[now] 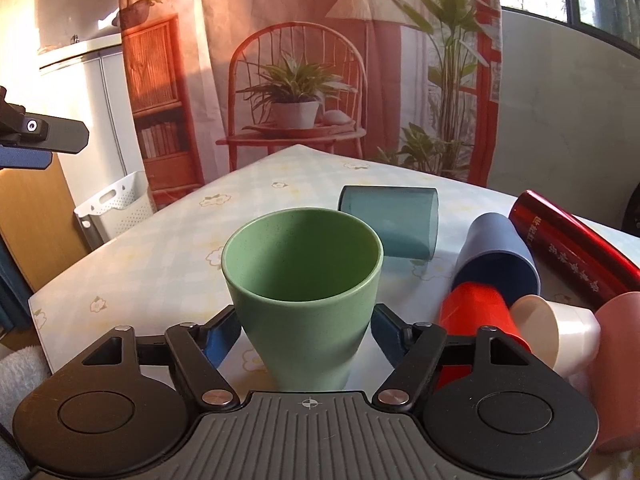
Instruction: Flip cup upright
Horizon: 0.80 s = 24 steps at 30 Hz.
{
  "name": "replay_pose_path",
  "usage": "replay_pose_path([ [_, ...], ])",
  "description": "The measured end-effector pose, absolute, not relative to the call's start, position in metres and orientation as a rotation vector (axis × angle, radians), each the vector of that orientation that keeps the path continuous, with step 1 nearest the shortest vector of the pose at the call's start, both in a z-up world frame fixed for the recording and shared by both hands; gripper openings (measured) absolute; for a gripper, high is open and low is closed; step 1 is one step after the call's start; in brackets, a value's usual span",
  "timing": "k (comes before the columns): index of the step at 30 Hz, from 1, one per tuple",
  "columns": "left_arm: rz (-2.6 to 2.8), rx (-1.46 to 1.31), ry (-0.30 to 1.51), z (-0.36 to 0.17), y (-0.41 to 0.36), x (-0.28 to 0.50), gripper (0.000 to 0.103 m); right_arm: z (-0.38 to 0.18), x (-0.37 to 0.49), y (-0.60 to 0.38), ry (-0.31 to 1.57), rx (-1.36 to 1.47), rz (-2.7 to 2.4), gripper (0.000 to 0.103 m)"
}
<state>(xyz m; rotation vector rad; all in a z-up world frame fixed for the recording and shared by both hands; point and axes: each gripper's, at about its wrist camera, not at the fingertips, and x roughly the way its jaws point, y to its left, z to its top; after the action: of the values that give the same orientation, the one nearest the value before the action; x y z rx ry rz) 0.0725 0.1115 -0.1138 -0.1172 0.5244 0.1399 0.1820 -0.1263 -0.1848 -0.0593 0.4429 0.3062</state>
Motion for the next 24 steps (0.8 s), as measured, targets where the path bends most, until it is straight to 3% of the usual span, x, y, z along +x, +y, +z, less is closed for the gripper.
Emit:
replay_pose_path([
  [7,0.124,-0.094,0.518,-0.104,0.102,0.064,0.083,-0.169,0.155,-0.134,0.436,-0.041,0.291,0.087],
  [14,0.067,-0.056,0.493,-0.081,0.083,0.059,0.099,-0.119,0.108,-0.16,0.411,0.0,0.143,0.102],
  [24,-0.016,0.024,0.461,-0.048,0.041,0.032,0.101,-0.051,0.038,-0.183,0.331,0.06,0.059,0.103],
])
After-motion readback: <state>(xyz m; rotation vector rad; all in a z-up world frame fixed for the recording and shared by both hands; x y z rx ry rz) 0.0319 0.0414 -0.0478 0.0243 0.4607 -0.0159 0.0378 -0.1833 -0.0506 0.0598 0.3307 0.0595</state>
